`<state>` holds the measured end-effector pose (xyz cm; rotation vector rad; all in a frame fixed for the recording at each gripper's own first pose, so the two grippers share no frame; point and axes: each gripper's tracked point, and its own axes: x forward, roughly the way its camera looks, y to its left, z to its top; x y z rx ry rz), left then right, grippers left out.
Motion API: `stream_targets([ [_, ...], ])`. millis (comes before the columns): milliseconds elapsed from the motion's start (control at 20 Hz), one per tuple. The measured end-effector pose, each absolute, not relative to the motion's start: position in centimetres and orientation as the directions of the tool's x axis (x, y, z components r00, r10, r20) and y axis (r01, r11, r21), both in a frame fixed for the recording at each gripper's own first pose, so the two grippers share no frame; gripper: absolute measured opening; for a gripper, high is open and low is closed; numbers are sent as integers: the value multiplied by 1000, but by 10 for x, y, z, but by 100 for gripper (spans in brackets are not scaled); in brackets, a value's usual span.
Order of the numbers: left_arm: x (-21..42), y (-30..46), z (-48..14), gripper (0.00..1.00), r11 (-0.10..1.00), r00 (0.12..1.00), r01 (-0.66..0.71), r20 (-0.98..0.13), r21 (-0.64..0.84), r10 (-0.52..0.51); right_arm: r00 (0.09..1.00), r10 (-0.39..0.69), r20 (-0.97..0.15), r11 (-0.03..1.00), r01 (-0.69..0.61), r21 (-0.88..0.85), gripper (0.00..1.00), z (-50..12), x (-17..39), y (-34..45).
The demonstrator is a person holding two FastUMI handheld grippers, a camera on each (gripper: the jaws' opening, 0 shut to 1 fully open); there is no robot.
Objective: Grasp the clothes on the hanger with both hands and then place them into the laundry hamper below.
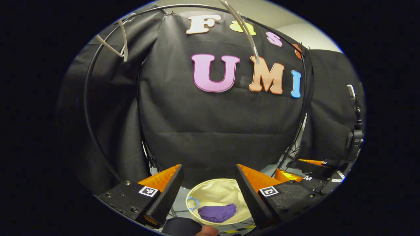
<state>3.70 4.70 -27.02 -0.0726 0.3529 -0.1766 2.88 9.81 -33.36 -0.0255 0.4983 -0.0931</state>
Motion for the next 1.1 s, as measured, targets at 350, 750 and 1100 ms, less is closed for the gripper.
stream_targets([
  [350, 53, 53, -232, 96, 989, 949, 128, -280, -75, -144, 911, -127, -393, 992, 118, -46, 99, -283, 53, 80],
  [750, 45, 63, -171, 96, 990, 974, 114, -188, -88, -128, 949, -148, -278, 989, 134, -70, 97, -218, 62, 80],
  [1100, 28, 76, -117, 92, 994, 985, 92, -143, -55, -99, 978, -120, -171, 990, 106, -91, 100, -140, 43, 98],
])
